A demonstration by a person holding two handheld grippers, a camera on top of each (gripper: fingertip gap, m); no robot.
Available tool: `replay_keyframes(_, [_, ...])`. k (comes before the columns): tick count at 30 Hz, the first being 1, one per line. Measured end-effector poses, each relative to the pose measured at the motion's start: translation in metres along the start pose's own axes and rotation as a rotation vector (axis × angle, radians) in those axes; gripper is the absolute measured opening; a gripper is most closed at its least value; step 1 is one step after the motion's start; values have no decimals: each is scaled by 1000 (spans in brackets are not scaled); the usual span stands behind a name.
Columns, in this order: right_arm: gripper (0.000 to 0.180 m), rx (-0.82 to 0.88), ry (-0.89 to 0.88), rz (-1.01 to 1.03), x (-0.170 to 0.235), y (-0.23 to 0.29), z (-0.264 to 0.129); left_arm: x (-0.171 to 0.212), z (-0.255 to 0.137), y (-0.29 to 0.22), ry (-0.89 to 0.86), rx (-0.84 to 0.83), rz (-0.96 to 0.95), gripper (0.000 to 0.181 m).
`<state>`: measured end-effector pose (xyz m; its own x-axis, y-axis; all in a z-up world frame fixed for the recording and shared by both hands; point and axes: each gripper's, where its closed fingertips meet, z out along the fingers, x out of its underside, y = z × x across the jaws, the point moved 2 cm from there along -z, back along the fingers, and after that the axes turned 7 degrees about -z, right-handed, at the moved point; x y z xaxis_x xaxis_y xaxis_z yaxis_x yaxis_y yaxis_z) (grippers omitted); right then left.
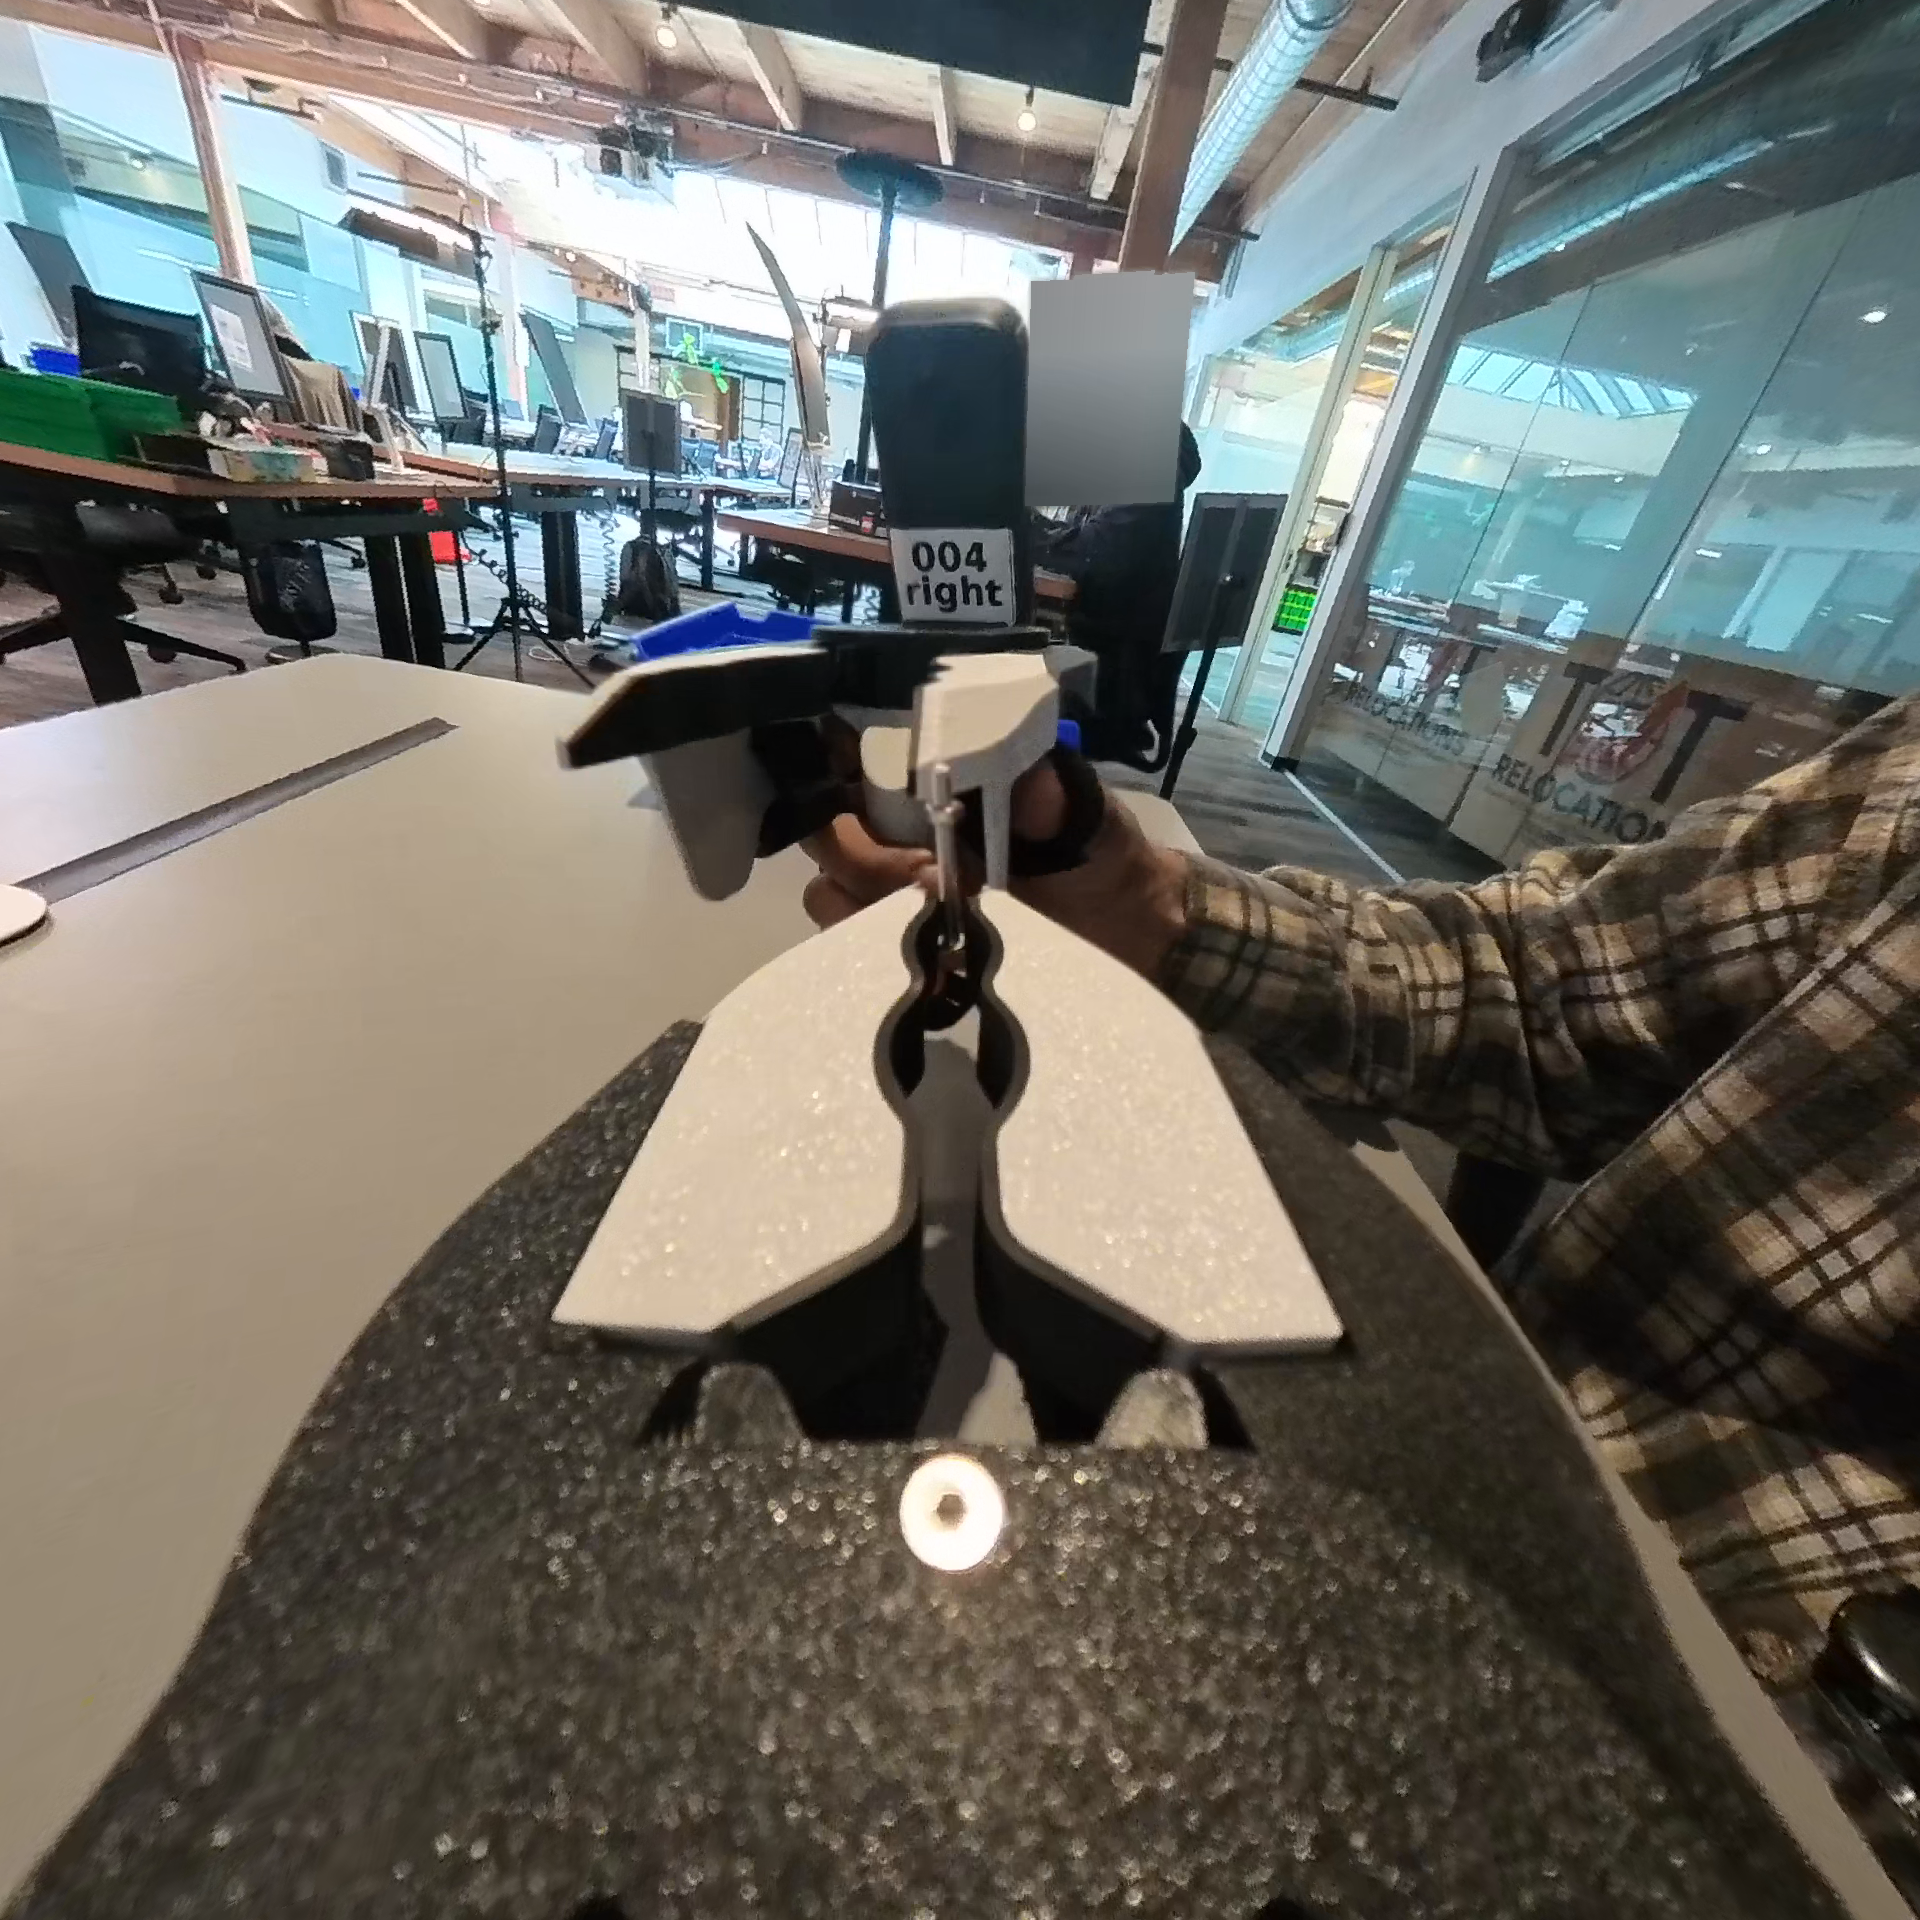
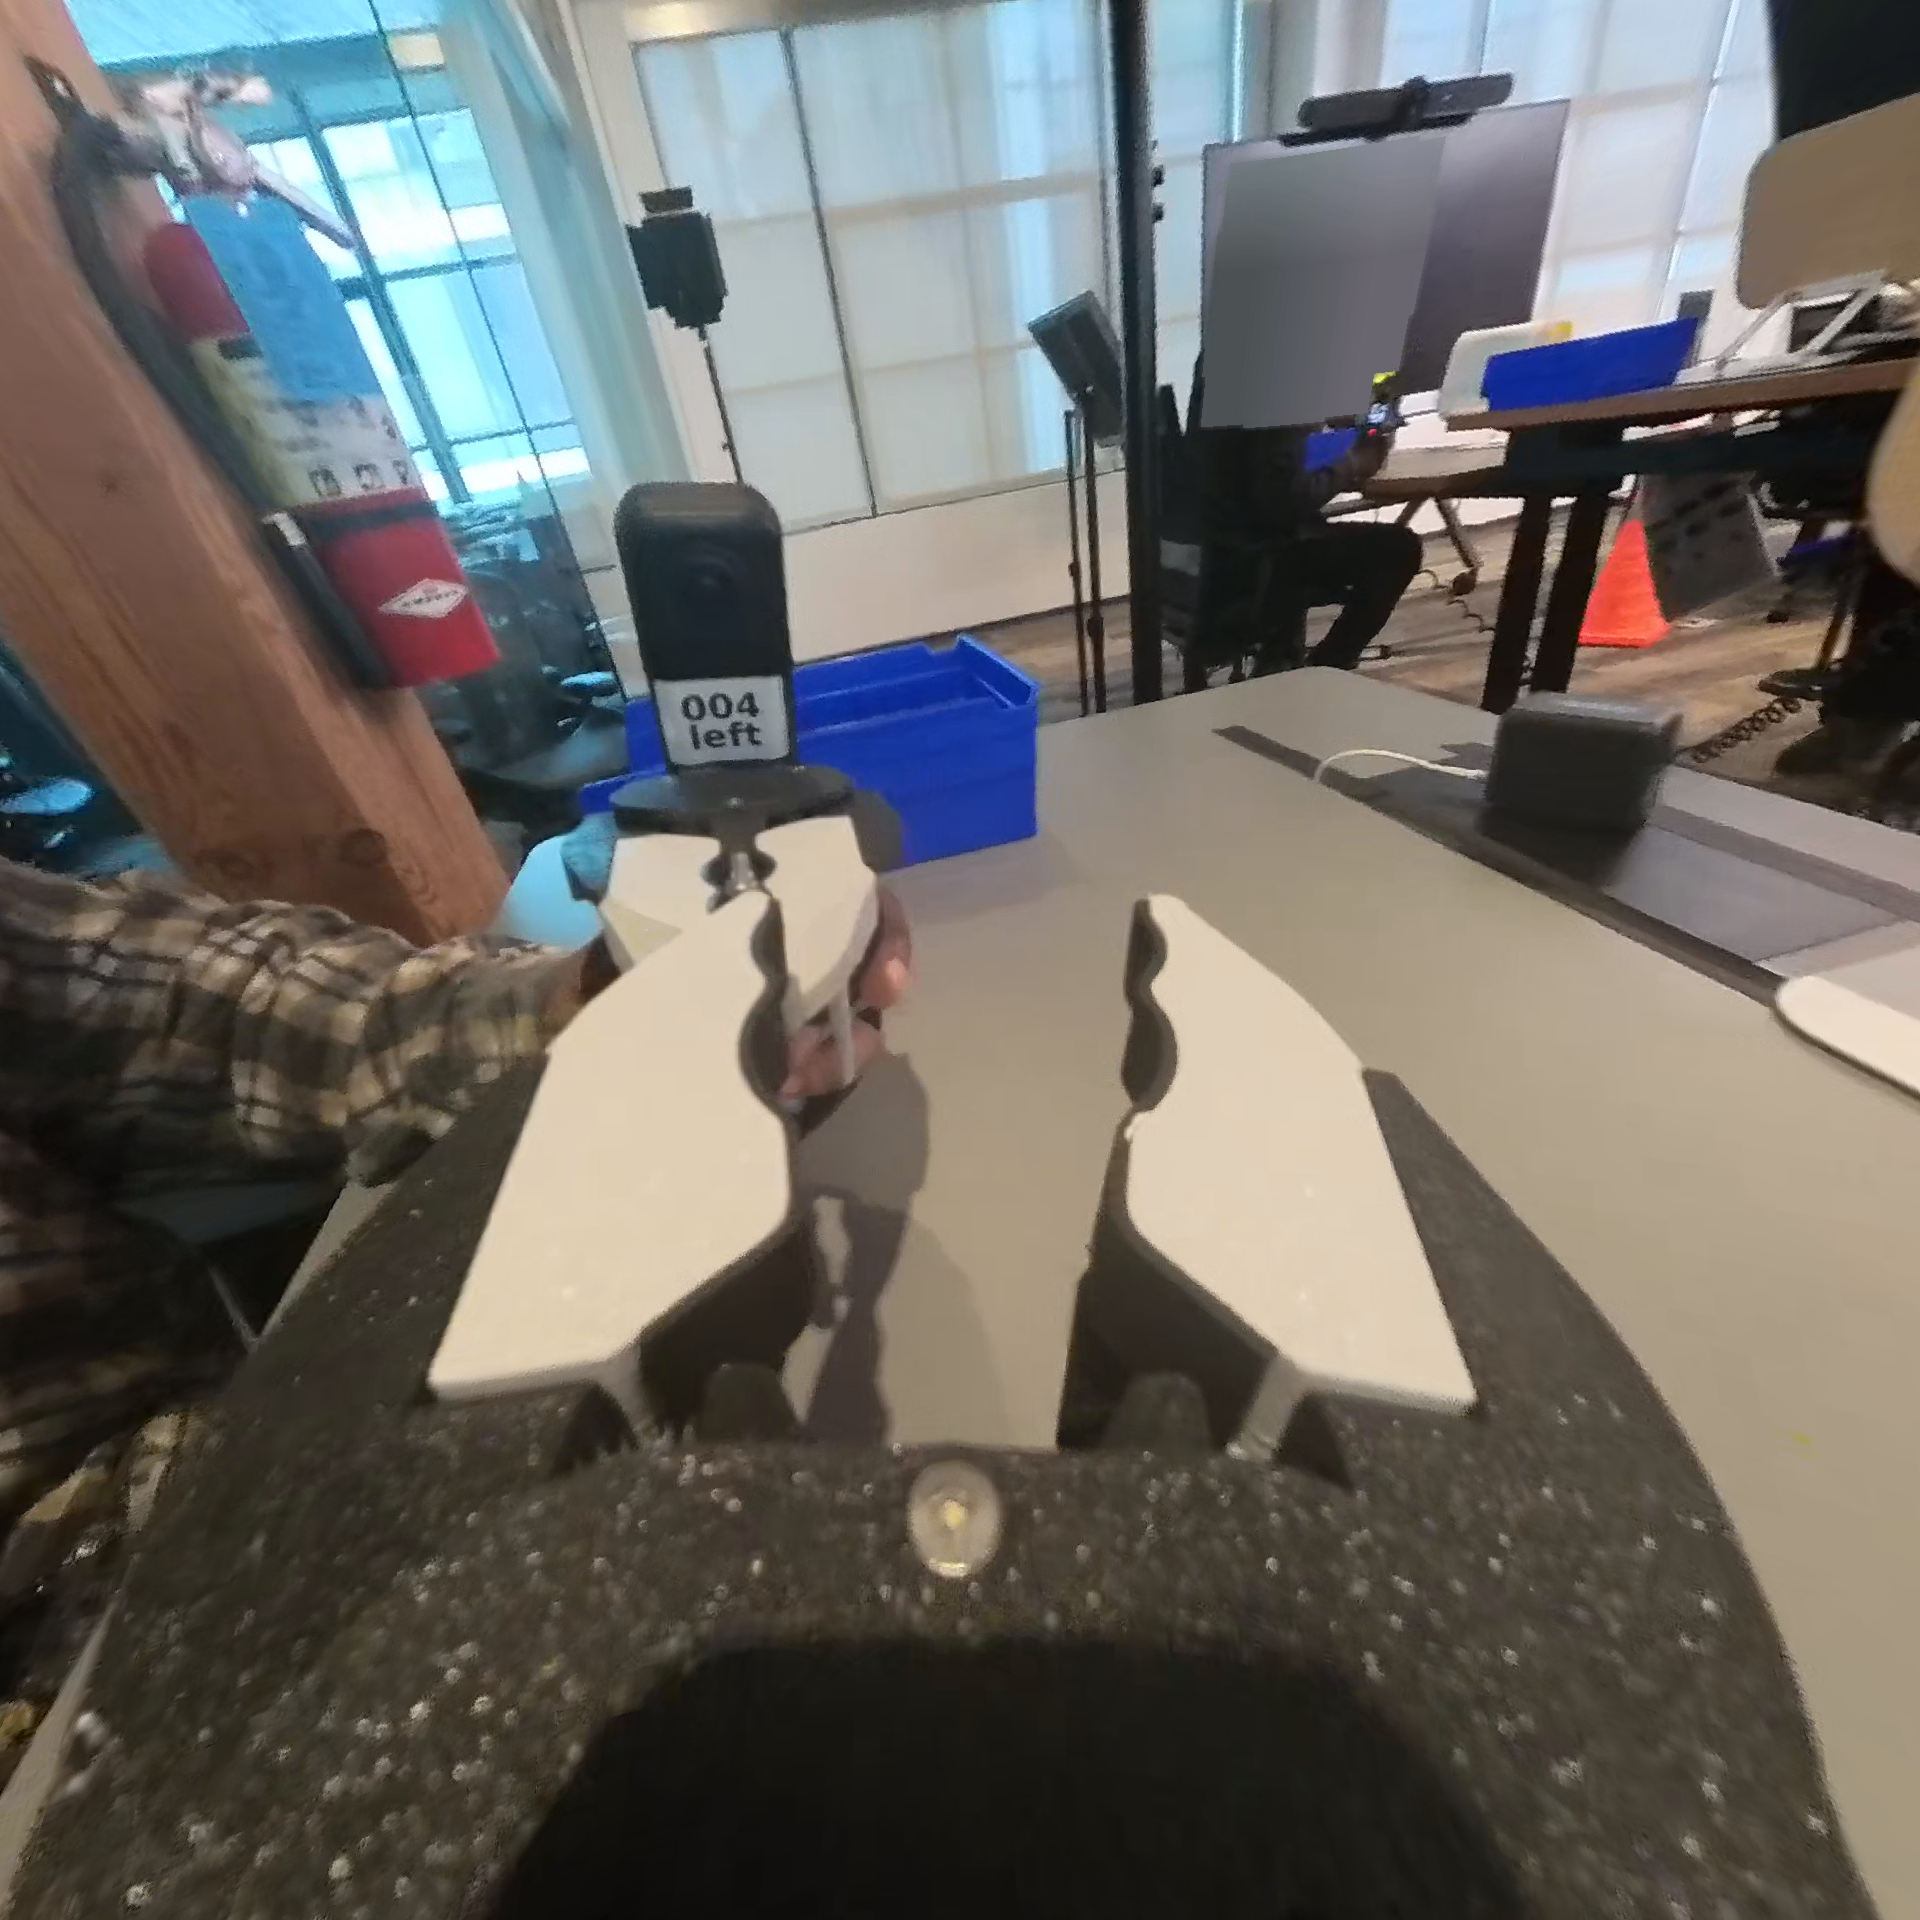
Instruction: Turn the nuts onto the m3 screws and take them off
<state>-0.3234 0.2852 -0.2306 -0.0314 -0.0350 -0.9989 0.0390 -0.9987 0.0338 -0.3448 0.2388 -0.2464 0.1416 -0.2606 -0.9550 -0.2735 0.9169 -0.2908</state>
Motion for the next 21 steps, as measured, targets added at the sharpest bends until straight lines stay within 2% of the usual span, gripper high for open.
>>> replay_keyframes(3, [65,-36,-41,21,-6,5,-1,0,0,1,0,-3,-2,4])
replay_keyframes(7, [65,-35,10,-14,0,10,10,3,2,0,12,-2,2,4])
replay_keyframes(10, [65,0,-10,13,-1,-2,-1,0,1,-1,4,-3,9,4])
replay_keyframes(13, [65,-36,-51,21,-8,5,-1,1,2,0,9,-6,4,4])
replay_keyframes(16, [65,-47,6,-5,-1,12,10,3,3,-1,16,-2,6,4])
replay_keyframes(18, [69,-13,22,-2,3,4,6,3,2,1,18,-17,13,4])
replay_keyframes(19, [64,1,13,7,2,1,1,1,1,0,12,-12,10,4])
replay_keyframes(21, [64,-5,-20,16,-4,0,-4,0,0,1,2,-9,2,4])
